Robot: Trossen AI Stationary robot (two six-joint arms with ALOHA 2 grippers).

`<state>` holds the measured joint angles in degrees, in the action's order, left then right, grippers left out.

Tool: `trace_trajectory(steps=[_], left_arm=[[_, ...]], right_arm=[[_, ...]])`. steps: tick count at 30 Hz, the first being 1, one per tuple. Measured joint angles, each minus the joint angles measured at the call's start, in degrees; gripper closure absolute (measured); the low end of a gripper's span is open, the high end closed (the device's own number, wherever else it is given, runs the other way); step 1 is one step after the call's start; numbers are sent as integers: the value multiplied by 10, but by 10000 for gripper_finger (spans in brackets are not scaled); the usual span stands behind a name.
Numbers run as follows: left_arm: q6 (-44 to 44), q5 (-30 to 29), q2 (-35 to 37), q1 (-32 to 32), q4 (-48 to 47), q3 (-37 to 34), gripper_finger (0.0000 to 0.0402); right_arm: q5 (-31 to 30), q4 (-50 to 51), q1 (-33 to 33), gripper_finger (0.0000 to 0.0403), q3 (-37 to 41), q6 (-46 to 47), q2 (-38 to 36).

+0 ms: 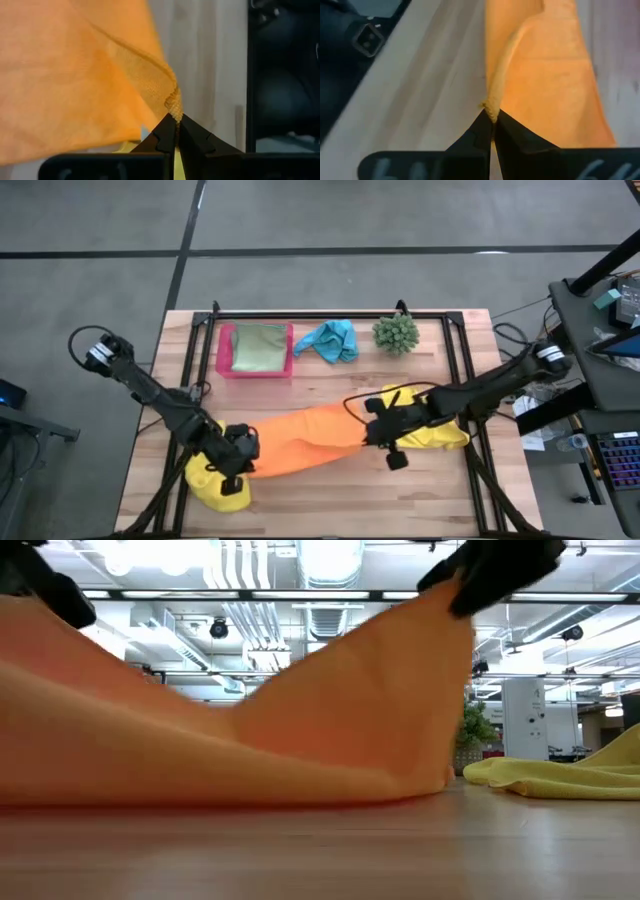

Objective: Fold microfiber towels
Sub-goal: Fold the orange towel

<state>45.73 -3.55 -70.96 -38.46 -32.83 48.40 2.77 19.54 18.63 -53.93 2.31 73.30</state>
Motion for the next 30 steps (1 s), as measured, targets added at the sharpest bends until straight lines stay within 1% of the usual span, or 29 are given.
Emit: trace_trajectory(steps=[3,7,11,15,17,22,26,30], left_arm=[[0,-1,-16,-17,20,0,402],[0,0,-54,-32,68,-1,402],[0,48,-98,-49,161,-1,402],[4,50,-137,-61,242,-1,402],[4,50,-150,-63,256,-1,401],[5,53,-172,-63,247,-1,401],[25,43,-169,-60,202,-1,401],[39,-7,-150,-57,128,0,401]], right_arm=[[21,42,3,394,0,32,-21],[51,92,23,394,10,62,-10],[146,81,55,394,16,87,19],[196,59,85,394,16,112,42],[196,49,90,394,16,113,49],[186,37,86,394,16,109,68],[109,37,73,394,16,101,71],[50,45,55,394,16,95,66]])
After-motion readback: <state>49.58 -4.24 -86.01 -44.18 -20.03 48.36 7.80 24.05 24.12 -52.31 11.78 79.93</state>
